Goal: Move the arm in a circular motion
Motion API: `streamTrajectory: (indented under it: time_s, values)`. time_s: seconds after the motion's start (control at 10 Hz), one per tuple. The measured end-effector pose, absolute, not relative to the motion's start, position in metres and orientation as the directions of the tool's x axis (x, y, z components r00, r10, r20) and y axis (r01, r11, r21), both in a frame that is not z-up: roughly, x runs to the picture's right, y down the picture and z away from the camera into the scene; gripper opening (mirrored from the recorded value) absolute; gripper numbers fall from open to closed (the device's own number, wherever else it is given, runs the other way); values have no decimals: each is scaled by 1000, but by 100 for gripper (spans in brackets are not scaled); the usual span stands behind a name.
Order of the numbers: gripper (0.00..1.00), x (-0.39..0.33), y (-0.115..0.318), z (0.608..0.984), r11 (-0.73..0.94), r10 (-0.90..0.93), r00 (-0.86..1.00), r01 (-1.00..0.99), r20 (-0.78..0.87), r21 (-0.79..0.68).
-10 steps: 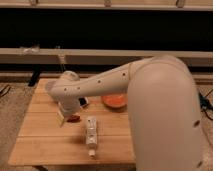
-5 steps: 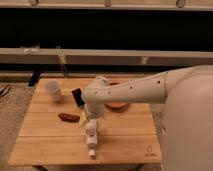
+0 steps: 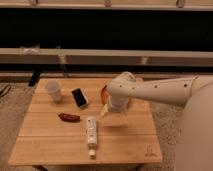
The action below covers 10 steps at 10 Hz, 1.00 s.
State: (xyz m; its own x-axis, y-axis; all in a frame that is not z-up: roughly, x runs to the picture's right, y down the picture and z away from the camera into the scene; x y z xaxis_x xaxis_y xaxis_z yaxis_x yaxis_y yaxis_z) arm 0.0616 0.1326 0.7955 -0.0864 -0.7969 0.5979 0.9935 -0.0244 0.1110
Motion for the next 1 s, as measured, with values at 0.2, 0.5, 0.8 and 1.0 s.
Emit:
streamTrajectory:
  time_s: [0.2, 0.5, 0.8, 1.0]
  values:
    - [80, 91, 100, 804, -13, -812, -47, 998, 582, 61]
    - [80, 113, 34, 815, -41, -836, -37, 999, 547, 5]
    - [80, 103, -29, 819, -94, -861, -71, 995, 503, -22]
    - [80, 78, -61, 818, -136, -873, -111, 991, 474, -19]
